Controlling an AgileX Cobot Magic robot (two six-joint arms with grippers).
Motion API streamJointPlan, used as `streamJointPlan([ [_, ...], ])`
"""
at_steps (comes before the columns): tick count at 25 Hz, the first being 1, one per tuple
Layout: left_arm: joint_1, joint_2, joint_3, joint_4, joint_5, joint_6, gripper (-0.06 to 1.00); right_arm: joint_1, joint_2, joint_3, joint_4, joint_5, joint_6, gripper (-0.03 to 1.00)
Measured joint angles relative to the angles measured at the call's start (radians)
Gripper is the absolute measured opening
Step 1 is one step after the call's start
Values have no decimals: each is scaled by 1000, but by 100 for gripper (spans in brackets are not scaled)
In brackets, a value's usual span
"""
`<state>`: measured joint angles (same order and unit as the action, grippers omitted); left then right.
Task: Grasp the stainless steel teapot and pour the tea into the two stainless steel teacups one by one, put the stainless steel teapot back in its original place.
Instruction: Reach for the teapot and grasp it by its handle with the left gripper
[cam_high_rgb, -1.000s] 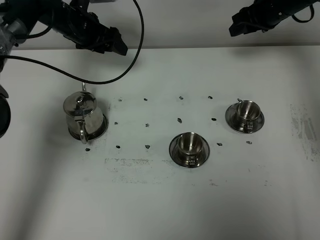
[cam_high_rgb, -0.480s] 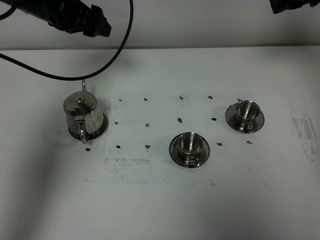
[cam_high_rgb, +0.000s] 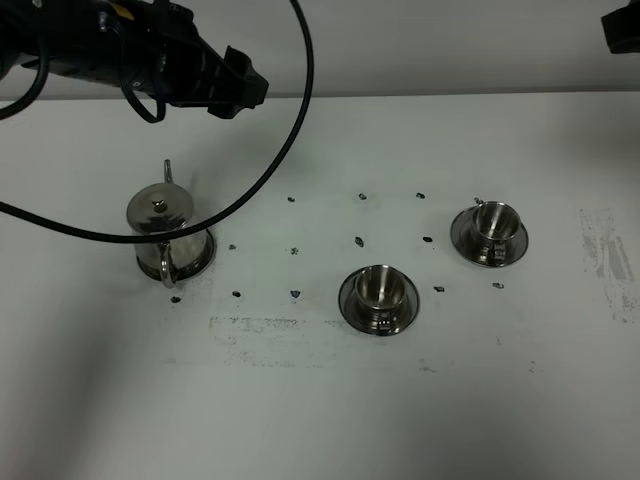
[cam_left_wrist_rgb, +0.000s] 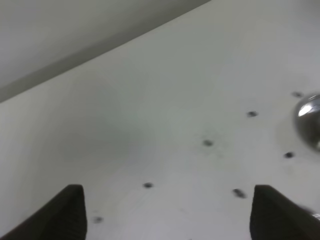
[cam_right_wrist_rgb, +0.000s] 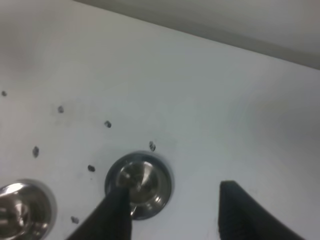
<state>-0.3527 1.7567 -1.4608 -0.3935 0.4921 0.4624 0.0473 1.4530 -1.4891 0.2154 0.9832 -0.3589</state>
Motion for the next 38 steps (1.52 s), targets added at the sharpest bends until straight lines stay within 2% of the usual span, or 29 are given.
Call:
streamJointPlan([
  [2, -30, -2, 0, 57, 18, -74, 65, 0, -86, 76, -4, -14, 2, 42],
  [4, -64, -2, 0, 162, 52, -175, 65, 0, -166, 141, -13, -17, 12, 42],
  [10, -178, -2, 0, 641, 170, -601, 60, 0, -394, 287, -4, -21, 52, 42],
  [14, -255, -2, 1, 833, 256, -777, 59, 0, -536, 362, 15, -25, 56, 42],
  [17, -290, -5, 28, 898, 299, -851, 59, 0, -624, 418, 17, -25, 58, 42],
  [21, -296, -8, 115, 914, 297, -899, 59, 0, -726, 490, 18, -8, 64, 42],
  [26, -296, -45, 276, 916, 169, -961, 59, 0, -839, 584, 18, 5, 69, 42],
  [30, -296, -136, 386, 964, 120, -1044, 59, 0, -909, 658, 18, 8, 79, 42],
  [33, -296, -202, 461, 1036, 110, -1136, 59, 0, -949, 707, 18, 14, 83, 42],
  [38, -296, -288, 590, 1218, 74, -1368, 59, 0, -996, 754, 17, 30, 91, 40],
])
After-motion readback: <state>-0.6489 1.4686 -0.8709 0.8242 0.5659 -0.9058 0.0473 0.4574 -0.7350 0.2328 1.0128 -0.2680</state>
